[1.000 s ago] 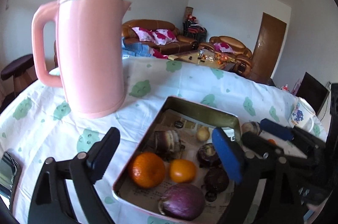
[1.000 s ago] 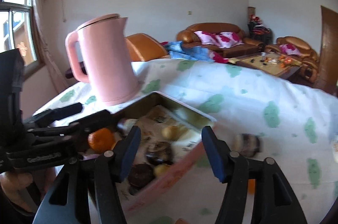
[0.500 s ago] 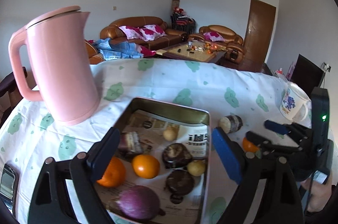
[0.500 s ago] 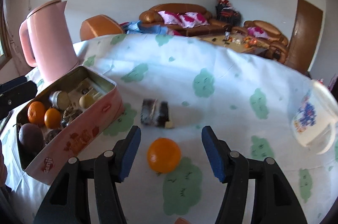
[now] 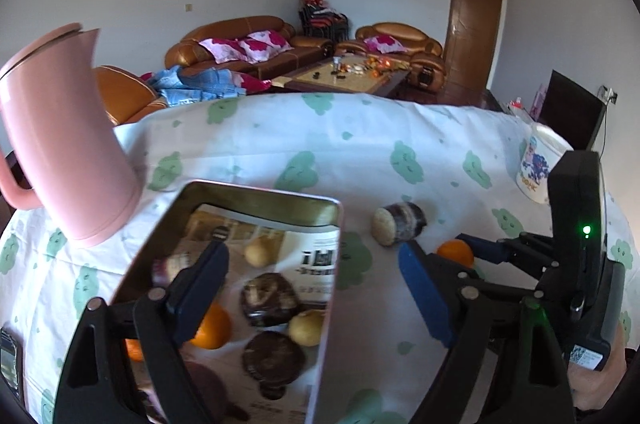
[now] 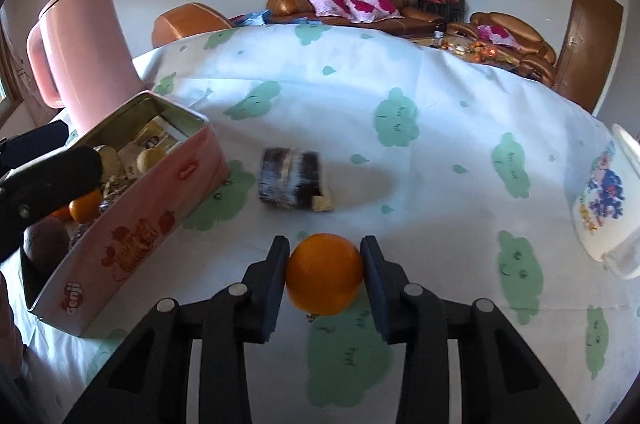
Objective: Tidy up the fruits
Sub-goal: 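Grasp the wrapped cylinder with the left tool while the right tool grasps the orange, then lift and hold the cylinder and orange above the table with both tools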
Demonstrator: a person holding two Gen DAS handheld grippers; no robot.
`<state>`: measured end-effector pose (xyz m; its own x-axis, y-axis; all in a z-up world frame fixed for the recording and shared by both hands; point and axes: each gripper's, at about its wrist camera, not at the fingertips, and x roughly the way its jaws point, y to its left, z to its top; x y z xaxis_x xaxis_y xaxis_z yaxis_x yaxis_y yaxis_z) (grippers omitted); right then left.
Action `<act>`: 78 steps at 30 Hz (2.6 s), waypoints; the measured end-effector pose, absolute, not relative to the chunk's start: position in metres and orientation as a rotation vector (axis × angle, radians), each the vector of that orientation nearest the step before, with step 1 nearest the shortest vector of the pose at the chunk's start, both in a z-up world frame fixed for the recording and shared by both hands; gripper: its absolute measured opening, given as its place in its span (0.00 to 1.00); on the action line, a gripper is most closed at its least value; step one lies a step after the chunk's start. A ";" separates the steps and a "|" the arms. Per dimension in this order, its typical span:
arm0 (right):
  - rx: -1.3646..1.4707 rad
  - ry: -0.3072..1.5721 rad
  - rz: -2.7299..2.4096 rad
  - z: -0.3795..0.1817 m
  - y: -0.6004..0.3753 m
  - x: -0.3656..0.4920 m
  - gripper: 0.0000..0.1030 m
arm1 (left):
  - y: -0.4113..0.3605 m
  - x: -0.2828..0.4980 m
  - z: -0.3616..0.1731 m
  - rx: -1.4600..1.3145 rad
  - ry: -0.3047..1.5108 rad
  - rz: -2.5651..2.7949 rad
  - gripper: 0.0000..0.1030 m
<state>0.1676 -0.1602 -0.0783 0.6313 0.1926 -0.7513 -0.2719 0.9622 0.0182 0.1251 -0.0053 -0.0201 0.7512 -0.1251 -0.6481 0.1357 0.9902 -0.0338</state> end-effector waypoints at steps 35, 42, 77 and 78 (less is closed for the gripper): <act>0.020 0.826 0.060 -0.074 -0.241 0.176 0.38 | -0.103 0.203 -0.079 0.065 0.855 -0.163 0.41; 0.056 0.791 0.060 -0.069 -0.247 0.171 0.38 | -0.100 0.188 -0.070 0.057 0.783 -0.184 0.41; 0.048 0.624 0.065 -0.048 -0.244 0.144 0.38 | -0.081 0.154 -0.052 -0.002 0.636 -0.177 0.41; 0.047 0.622 0.065 -0.047 -0.244 0.143 0.38 | -0.081 0.153 -0.052 -0.001 0.632 -0.178 0.41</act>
<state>0.1431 -0.2441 -0.0474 0.8110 0.0752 -0.5802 -0.0468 0.9969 0.0638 0.1528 -0.0809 -0.0518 0.7921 -0.1654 -0.5876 0.1649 0.9848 -0.0549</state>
